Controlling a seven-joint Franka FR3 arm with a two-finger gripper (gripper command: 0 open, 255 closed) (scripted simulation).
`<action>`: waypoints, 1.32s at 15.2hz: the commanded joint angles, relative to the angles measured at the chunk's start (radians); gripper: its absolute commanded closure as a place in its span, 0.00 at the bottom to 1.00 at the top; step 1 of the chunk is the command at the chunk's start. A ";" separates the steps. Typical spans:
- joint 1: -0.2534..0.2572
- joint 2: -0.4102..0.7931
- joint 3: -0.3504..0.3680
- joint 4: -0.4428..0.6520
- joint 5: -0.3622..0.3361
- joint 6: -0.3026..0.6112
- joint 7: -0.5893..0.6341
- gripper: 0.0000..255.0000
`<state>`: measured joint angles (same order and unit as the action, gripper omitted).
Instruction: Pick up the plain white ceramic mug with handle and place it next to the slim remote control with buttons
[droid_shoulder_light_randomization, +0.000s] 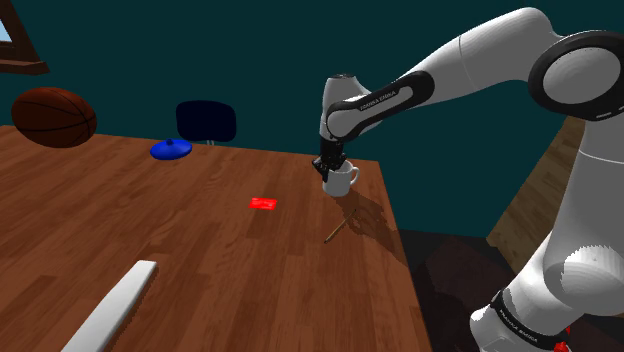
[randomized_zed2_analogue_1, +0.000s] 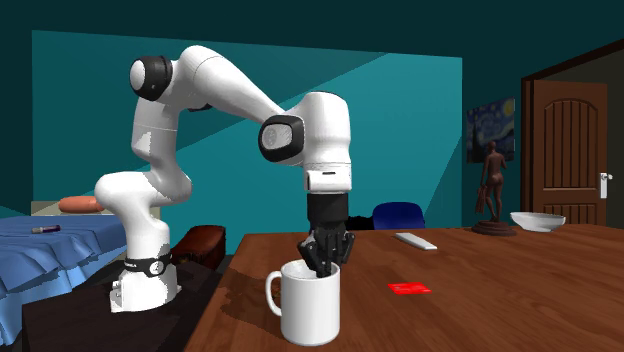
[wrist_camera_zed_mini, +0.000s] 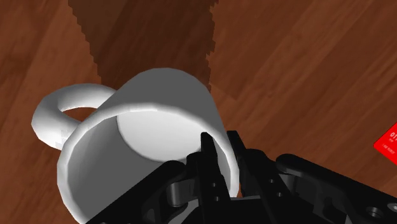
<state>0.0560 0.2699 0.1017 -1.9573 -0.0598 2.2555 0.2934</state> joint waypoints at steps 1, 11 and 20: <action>0.000 0.000 0.000 0.000 0.000 0.000 0.000 1.00; -0.001 -0.039 0.002 0.032 0.007 -0.071 -0.006 1.00; -0.003 -0.085 0.004 0.096 0.015 -0.180 -0.013 1.00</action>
<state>0.0544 0.1877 0.1063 -1.8726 -0.0451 2.0892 0.2833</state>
